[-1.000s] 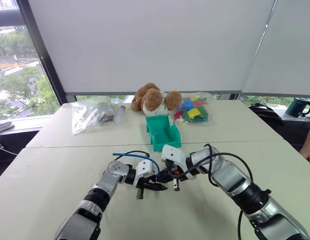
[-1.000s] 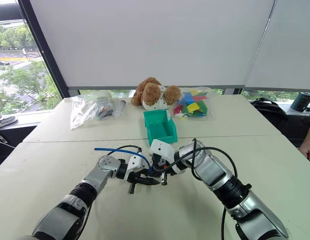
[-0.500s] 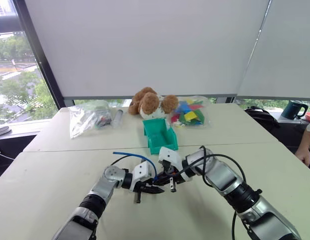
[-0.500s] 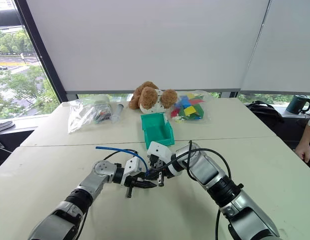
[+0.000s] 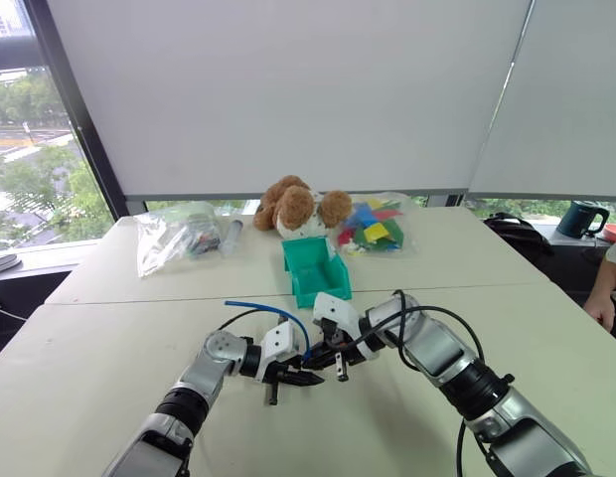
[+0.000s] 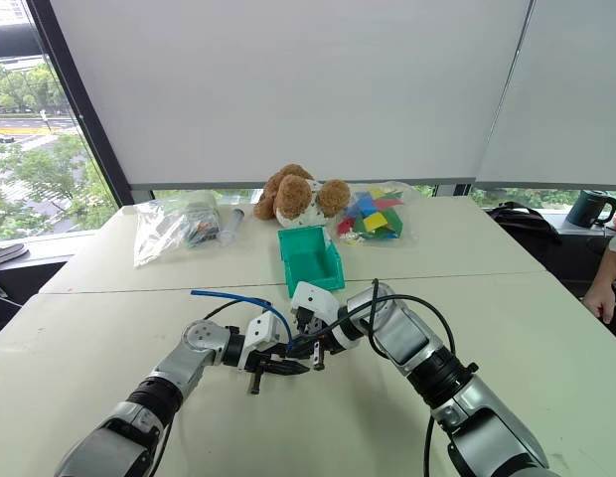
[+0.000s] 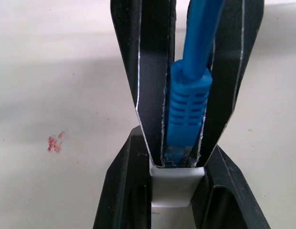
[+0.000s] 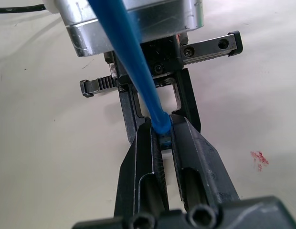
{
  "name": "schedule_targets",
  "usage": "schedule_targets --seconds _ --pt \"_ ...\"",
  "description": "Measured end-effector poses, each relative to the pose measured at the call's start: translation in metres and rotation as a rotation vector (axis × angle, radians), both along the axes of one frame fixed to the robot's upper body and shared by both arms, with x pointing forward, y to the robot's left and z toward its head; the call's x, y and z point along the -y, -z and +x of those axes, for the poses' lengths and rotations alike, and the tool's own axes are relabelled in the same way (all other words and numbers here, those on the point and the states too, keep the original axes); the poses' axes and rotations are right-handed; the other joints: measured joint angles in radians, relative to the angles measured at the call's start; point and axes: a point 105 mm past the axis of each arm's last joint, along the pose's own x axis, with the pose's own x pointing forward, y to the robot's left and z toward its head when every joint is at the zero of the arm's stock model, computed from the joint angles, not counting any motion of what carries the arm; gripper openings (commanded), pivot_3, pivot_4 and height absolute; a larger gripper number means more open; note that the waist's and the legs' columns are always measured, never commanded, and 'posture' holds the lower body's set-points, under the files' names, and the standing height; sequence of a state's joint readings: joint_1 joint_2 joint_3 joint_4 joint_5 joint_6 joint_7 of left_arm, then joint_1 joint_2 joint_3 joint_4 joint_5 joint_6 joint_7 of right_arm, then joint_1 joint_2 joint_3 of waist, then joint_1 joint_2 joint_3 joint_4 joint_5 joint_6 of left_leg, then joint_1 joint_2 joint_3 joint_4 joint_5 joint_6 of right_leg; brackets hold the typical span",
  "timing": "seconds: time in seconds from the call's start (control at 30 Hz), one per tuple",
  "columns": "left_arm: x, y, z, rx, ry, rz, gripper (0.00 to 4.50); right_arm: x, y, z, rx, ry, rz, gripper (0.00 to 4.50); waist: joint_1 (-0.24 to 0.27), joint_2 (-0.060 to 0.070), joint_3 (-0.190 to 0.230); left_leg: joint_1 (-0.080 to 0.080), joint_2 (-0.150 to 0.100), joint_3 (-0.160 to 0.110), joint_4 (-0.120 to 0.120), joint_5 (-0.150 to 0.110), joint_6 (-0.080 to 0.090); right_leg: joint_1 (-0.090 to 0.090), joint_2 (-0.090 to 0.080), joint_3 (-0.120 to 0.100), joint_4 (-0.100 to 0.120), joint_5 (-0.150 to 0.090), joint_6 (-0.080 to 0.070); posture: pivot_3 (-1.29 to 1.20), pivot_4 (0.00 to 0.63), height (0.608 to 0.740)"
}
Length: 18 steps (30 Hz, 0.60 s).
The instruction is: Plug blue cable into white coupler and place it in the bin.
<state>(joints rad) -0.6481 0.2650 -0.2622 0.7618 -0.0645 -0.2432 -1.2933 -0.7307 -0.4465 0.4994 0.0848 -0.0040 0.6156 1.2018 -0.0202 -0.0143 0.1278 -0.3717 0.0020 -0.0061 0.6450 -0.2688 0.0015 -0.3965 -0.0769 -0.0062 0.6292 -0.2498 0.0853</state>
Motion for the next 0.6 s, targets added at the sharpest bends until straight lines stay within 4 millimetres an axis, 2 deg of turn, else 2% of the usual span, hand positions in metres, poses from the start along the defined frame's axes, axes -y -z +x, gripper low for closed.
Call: schedule_targets --seconds 0.23,0.4,0.6 --pt "-0.0023 0.0027 -0.0001 -0.022 -0.011 0.007 0.42 -0.0049 0.0041 0.001 -0.014 -0.018 0.007 0.0 -0.003 -0.001 -0.006 0.002 0.001 0.0 -0.001 0.0 0.0 0.001 0.0 0.0 -0.001 -0.002 -0.003 0.0 0.15 0.74" --pt "-0.0041 0.0052 -0.0014 -0.03 -0.013 0.012 0.42 -0.0055 0.0061 0.0012 -0.022 -0.018 0.007 0.0 -0.004 -0.001 -0.006 0.016 0.002 0.0 -0.011 -0.001 0.0 0.007 0.0 0.0 -0.003 -0.007 -0.006 0.0 0.15 0.74" --pt "-0.0038 0.0049 -0.0021 -0.031 -0.006 0.011 0.42 -0.0037 0.0058 0.0007 -0.028 -0.022 0.004 0.0 0.001 -0.001 -0.007 0.016 0.003 0.0 -0.015 0.0 0.0 0.007 0.001 -0.001 -0.005 -0.008 -0.006 0.0 0.15 0.74"
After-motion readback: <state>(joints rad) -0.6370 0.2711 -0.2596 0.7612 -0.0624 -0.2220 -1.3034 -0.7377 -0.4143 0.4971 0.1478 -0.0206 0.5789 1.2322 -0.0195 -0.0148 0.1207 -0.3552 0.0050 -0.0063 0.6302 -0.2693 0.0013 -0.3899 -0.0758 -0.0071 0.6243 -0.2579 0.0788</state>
